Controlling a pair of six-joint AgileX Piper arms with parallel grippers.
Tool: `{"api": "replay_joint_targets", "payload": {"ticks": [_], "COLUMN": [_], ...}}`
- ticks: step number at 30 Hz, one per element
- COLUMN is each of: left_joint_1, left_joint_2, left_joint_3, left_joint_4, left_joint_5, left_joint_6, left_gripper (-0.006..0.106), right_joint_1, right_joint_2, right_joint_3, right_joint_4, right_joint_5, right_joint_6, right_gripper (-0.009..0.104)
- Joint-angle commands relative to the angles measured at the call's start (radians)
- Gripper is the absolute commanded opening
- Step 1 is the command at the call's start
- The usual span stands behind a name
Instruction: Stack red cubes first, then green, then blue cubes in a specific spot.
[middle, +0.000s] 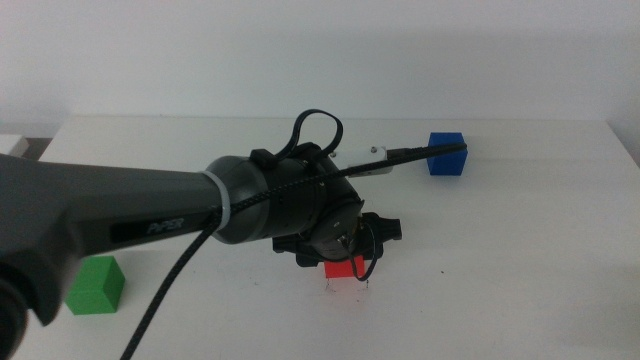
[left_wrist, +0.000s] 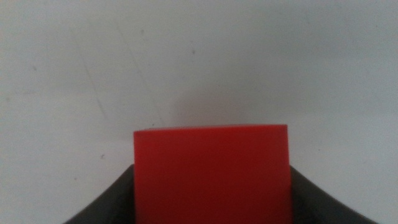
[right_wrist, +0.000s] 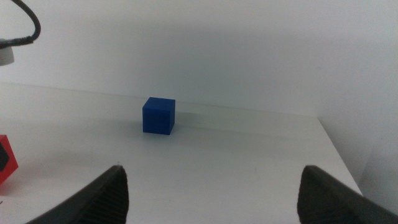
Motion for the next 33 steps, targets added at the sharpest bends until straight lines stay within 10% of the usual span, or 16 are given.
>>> {"api": "replay_joint_targets", "payload": {"ticks": [1, 12, 24, 33], "left_joint_1": [-0.003, -0.003, -0.003, 0.033], "left_joint_2": [0.008, 0.033, 0.022, -0.254], "left_joint_3": [0.000, -0.002, -0.011, -0.024], "left_joint_4": [0.001, -0.075, -0.072, -0.045], "left_joint_5": [-0.014, -0.033, -0.004, 0.271], "left_joint_6": [-0.009, 0.066, 0.146, 0.305], "left_gripper": [0.018, 0.023, 0.091, 0.094], "right_joint_1": [-0.005, -0.005, -0.005, -0.005], "right_joint_2": [-0.004, -0.004, -0.004, -0.004], "right_joint_3": [0.003, 0.003, 0.003, 0.003], "right_joint_4": [-0.013, -0.013, -0.013, -0.013], "right_joint_5": [-0.009, -0.009, -0.009, -0.009], "right_joint_6": [-0.007, -0.007, -0.007, -0.007], "right_gripper": [0.093, 0.093, 0.093, 0.093]}}
